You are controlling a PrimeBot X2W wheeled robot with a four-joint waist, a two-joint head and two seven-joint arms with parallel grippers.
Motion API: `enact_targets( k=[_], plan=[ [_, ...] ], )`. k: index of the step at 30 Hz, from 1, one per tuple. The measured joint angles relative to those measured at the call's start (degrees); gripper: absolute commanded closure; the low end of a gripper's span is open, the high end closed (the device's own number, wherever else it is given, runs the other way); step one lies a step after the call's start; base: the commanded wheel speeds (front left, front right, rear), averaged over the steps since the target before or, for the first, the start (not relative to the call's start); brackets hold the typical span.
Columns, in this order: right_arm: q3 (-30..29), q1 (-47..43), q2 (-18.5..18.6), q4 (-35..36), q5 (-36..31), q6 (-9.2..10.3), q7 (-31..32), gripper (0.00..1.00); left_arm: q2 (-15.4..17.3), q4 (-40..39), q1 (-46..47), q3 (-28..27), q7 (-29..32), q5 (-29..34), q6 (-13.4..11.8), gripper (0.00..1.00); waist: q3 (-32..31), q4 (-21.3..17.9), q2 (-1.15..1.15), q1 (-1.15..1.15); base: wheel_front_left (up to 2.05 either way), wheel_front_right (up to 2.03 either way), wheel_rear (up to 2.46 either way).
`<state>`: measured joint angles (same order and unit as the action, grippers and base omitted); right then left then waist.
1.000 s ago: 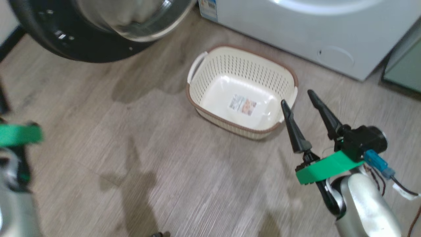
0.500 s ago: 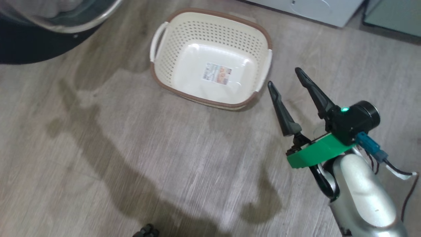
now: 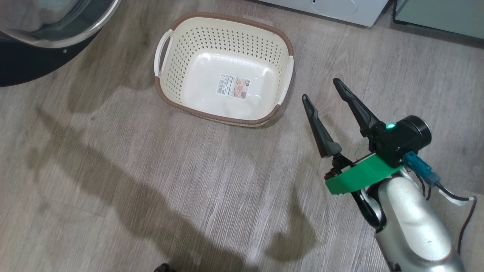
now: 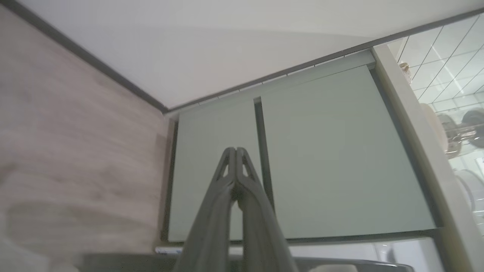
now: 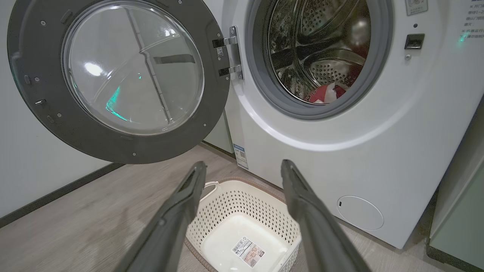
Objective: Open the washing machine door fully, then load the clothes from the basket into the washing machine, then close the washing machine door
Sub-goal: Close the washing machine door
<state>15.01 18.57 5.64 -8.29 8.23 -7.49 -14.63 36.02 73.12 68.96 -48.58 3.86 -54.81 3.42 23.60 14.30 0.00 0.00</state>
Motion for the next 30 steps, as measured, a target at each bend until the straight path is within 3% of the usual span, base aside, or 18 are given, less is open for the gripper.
enact_targets(
  k=[4, 20, 30],
  plan=[
    [0.00, -0.01, -0.03, -0.01, 0.00, 0.00, 0.00, 0.00, -0.07, 1.29, 2.41, -4.87, 5.32, -5.75, -0.15, 1.00, -0.05, -0.16, 0.00, 0.00, 0.00, 0.00, 0.00],
    [0.00, 0.01, -0.03, -0.04, -0.01, 0.00, 0.00, 0.00, -3.00, 2.05, 2.49, -1.85, 12.28, -4.60, -1.67, 1.00, 0.58, -0.42, 0.00, 0.00, 0.00, 0.00, 0.00],
    [-0.36, 0.74, -0.04, -0.29, -0.01, 0.00, 0.00, 0.00, -3.11, 1.98, 2.31, -1.25, 18.92, -4.61, 0.20, 1.00, -0.43, -0.38, 0.00, 0.00, 0.00, 0.00, 0.00]
  ],
)
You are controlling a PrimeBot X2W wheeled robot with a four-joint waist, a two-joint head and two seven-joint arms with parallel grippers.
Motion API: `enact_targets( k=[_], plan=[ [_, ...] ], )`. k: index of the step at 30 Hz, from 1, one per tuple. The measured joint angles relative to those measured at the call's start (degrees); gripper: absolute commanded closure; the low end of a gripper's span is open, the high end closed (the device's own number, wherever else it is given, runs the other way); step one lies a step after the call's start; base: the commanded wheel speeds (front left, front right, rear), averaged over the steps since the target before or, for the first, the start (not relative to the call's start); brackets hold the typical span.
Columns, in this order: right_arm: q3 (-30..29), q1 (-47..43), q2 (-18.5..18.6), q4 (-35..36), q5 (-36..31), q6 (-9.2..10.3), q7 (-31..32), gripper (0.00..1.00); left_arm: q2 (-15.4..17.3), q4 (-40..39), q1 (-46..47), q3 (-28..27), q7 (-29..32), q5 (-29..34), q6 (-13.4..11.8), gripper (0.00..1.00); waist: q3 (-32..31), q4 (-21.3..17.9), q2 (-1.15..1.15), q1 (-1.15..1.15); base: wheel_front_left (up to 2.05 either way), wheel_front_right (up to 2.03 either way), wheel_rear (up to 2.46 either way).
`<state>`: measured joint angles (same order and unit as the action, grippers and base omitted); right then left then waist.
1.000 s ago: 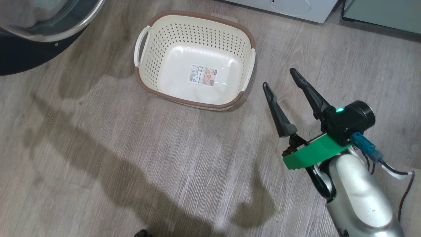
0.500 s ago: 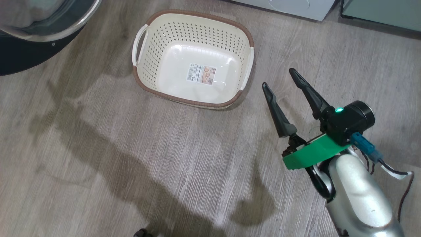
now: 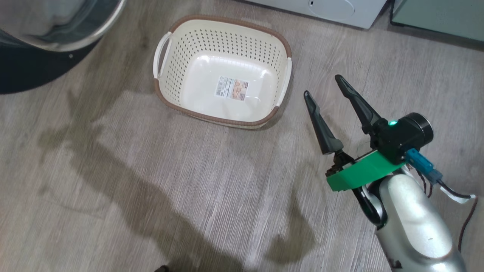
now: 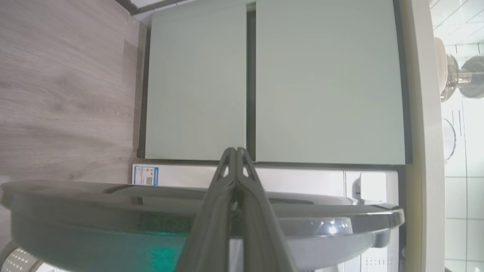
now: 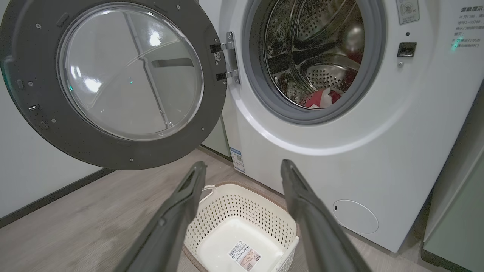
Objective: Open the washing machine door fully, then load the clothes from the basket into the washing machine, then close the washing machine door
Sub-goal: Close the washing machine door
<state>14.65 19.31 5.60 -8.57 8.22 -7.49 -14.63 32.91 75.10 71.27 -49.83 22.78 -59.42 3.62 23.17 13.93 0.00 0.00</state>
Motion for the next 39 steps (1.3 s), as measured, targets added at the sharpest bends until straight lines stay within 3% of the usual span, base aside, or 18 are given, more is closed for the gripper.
enact_targets(
  k=[8, 14, 23, 39],
  plan=[
    [-0.49, -0.09, -0.20, -0.41, 0.45, 0.00, 0.00, 0.00, -2.16, 0.03, -2.96, 2.10, 10.33, -0.18, 2.80, 1.00, -2.29, 0.37, 0.00, 0.00, 0.00, 0.00, 0.00],
    [-0.89, -0.38, -0.52, -0.62, 0.59, 0.00, 0.00, 0.00, -4.91, -1.41, -4.63, 3.64, 17.73, -1.33, 3.34, 1.00, -4.33, 0.81, 0.00, 0.00, 0.00, 0.00, 0.00],
    [-1.13, -2.59, -1.52, -0.73, 1.93, 0.00, 0.00, 0.00, -12.65, -13.55, -11.33, 7.22, 29.63, -5.47, 3.77, 1.00, -8.29, 0.22, 0.00, 0.00, 0.00, 0.00, 0.00],
    [-1.93, -5.05, -1.80, -0.12, 2.44, 0.00, 0.00, 0.00, -23.62, -25.91, -21.59, 9.07, 36.79, -10.63, 3.77, 1.00, -11.35, -4.39, 0.00, 0.00, 0.00, 0.00, 0.00]
  ],
)
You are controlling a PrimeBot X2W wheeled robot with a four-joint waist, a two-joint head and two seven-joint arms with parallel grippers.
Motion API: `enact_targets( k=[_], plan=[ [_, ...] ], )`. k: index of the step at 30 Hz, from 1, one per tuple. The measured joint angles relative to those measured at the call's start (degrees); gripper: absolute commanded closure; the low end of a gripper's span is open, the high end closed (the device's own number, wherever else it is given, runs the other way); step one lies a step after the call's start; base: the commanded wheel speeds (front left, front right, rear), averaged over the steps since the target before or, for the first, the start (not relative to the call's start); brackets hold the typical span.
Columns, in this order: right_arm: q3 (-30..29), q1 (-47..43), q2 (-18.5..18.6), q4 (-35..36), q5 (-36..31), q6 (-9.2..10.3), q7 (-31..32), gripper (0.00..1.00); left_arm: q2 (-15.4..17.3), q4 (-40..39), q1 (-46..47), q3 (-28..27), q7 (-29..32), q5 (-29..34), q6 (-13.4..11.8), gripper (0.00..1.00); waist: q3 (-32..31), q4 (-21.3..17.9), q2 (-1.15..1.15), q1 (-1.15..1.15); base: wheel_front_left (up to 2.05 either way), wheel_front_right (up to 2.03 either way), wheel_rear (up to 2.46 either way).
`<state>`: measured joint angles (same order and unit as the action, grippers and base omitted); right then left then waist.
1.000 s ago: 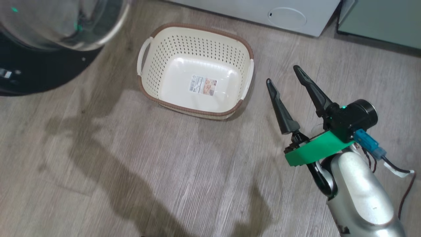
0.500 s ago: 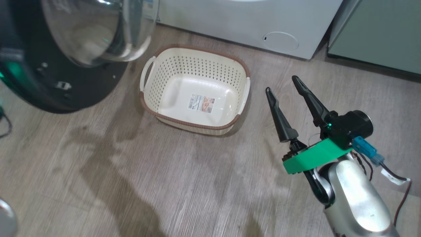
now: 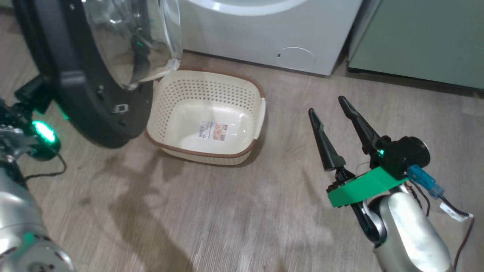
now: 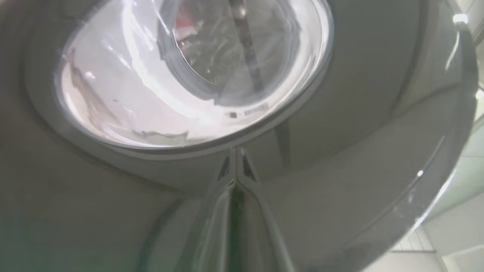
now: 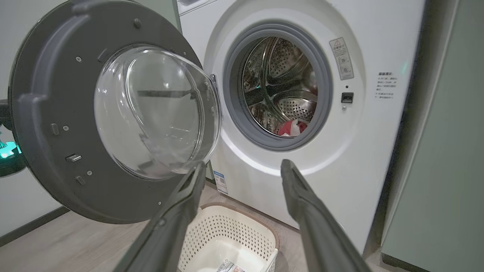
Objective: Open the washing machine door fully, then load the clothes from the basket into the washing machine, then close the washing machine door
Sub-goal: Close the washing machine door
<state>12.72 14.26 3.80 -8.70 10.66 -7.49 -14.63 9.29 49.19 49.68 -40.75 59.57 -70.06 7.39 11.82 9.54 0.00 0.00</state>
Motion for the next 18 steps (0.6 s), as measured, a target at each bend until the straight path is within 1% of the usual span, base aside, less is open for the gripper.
enact_targets(
  k=[5, 7, 10, 14, 18],
  plan=[
    [-0.45, -0.53, -0.04, 0.34, 0.00, 0.00, 0.00, 0.00, -4.20, -3.68, -1.60, 0.01, 2.16, -1.80, -0.11, 1.00, 0.01, -2.12, 0.00, 0.00, 0.00, 0.00, 0.00],
    [-0.48, -0.97, -0.07, 0.43, 0.00, 0.00, 0.00, 0.00, -5.72, -5.12, -2.05, -0.25, 2.94, -3.28, -0.87, 1.00, 0.14, -3.08, 0.00, 0.00, 0.00, 0.00, 0.00],
    [-0.86, -1.00, -0.09, 0.78, 0.02, 0.00, 0.00, 0.00, -7.13, -7.75, -2.76, -0.07, 3.96, -4.66, -1.38, 1.00, 0.43, -4.52, 0.00, 0.00, 0.00, 0.00, 0.00],
    [-0.87, -0.99, -0.11, 1.24, 0.03, 0.00, 0.00, 0.00, -7.84, -10.14, -4.08, 0.48, 3.77, -6.13, -2.10, 1.00, 1.20, -6.40, 0.00, 0.00, 0.00, 0.00, 0.00],
    [-0.86, -0.94, -0.12, 1.70, 0.60, 0.00, 0.00, 0.00, -7.66, -10.53, -4.27, 1.96, 0.59, -9.15, -2.53, 1.00, 2.21, -8.50, 0.00, 0.00, 0.00, 0.00, 0.00]
  ],
)
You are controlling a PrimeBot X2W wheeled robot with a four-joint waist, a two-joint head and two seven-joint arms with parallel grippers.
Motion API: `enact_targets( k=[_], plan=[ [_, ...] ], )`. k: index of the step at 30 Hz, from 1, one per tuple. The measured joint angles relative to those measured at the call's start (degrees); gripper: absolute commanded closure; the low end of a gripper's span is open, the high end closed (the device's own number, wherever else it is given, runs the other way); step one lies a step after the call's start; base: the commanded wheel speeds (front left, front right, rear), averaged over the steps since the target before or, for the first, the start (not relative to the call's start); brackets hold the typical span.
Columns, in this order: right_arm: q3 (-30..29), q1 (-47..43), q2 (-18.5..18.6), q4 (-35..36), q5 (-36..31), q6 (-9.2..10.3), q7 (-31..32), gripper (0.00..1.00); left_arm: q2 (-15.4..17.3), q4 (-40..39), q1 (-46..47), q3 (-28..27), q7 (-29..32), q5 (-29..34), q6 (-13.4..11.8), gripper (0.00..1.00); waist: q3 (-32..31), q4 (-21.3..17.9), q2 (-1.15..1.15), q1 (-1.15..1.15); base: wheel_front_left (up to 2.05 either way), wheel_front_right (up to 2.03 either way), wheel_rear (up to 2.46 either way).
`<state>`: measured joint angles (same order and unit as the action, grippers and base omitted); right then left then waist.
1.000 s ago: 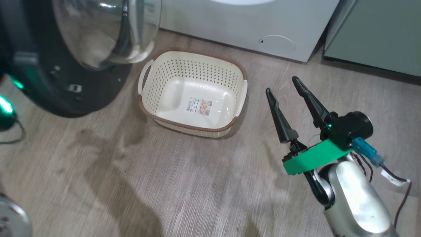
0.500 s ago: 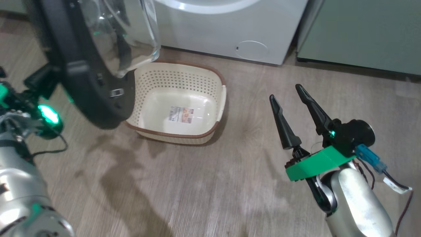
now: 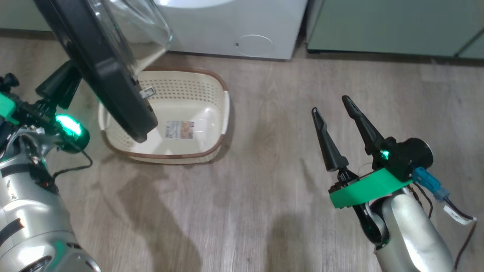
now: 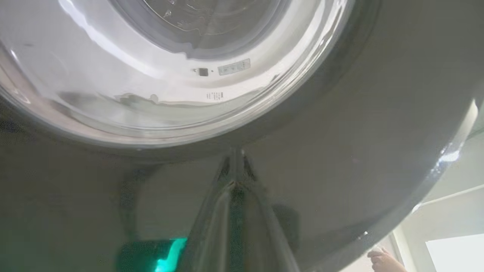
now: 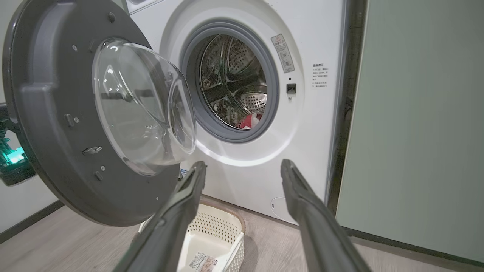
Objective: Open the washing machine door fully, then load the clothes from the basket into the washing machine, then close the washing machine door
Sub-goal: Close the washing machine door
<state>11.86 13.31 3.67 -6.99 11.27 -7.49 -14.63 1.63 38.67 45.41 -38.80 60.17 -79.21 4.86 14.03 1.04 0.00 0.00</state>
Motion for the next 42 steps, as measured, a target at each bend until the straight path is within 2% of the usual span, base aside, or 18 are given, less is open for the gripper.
enact_targets(
  k=[10, 18, 30, 34, 42],
  plan=[
    [0.13, 0.12, 0.00, 0.97, 0.88, 0.00, 0.00, 0.00, -0.34, 2.16, 0.18, 12.59, -7.57, -10.65, 1.09, 1.00, 2.91, -5.90, 0.00, 0.00, 0.00, 0.00, 0.00],
    [0.59, 0.13, -0.09, 1.52, 1.97, 0.00, 0.00, 0.00, -0.27, 2.20, 0.28, 18.64, -15.11, -16.68, 1.59, 1.00, 4.28, -10.75, 0.00, 0.00, 0.00, 0.00, 0.00],
    [0.58, 0.00, -0.18, 2.57, 2.96, 0.00, 0.00, 0.00, -0.24, 1.63, 3.22, 22.14, -28.36, -20.29, 2.09, 1.00, 5.84, -18.29, 0.00, 0.00, 0.00, 0.00, 0.00],
    [0.31, -0.09, -0.19, 3.23, 3.61, 0.00, 0.00, 0.00, -0.22, 1.21, 4.51, 23.05, -31.56, -20.29, 2.12, 1.00, 6.59, -19.72, 0.00, 0.00, 0.00, 0.00, 0.00],
    [0.13, -0.08, -0.34, 4.27, 5.03, 0.00, 0.00, 0.00, -0.20, 1.48, 9.85, 24.31, -41.88, -18.85, 2.52, 1.00, 9.50, -22.78, 0.00, 0.01, 0.00, 0.00, 0.00]
  ],
)
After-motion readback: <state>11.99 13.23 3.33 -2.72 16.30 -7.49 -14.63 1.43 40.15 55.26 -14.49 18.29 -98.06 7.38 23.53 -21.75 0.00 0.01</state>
